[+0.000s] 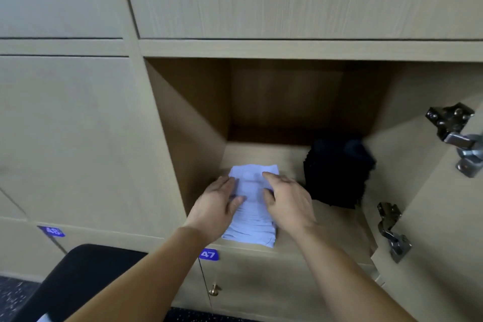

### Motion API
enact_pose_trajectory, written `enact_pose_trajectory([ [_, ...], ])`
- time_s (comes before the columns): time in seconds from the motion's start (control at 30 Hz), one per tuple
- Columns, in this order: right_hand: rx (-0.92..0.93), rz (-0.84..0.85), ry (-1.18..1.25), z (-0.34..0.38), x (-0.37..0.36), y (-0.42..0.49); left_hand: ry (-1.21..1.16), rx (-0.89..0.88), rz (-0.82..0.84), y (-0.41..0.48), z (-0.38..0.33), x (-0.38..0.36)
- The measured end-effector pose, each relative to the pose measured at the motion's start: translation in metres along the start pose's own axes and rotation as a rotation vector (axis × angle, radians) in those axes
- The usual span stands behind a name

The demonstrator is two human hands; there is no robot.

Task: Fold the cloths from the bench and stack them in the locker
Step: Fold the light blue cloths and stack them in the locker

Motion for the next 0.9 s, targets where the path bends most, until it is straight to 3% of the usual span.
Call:
enact_pose_trajectory([
  [0.17, 0.003, -0.037, -0.016, 0.026, 0.037, -0.033, 0.133, -0.028, -0.082, -0.052, -0.015, 0.037],
  [0.4, 0.064, -0.021, 0.003, 0.078, 0.064, -0.094, 0.228, 0.075, -0.132, -0.148, -0.018, 0.091],
  [0.9, 0.285, 0.147, 0.121, 0.225, -0.004, -0.209, 0.261, 0.503, -0.195, -0.368, 0.113, 0.137],
])
Point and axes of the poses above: each hand's wrist, its own y-axis towards the middle knuckle, its own x-axis out of the back of the hand, z = x × y, the point moved 1 cm from there along y, towards the middle knuckle, and after that the axes turned 2 degrees about x, right-handed, at the moved point
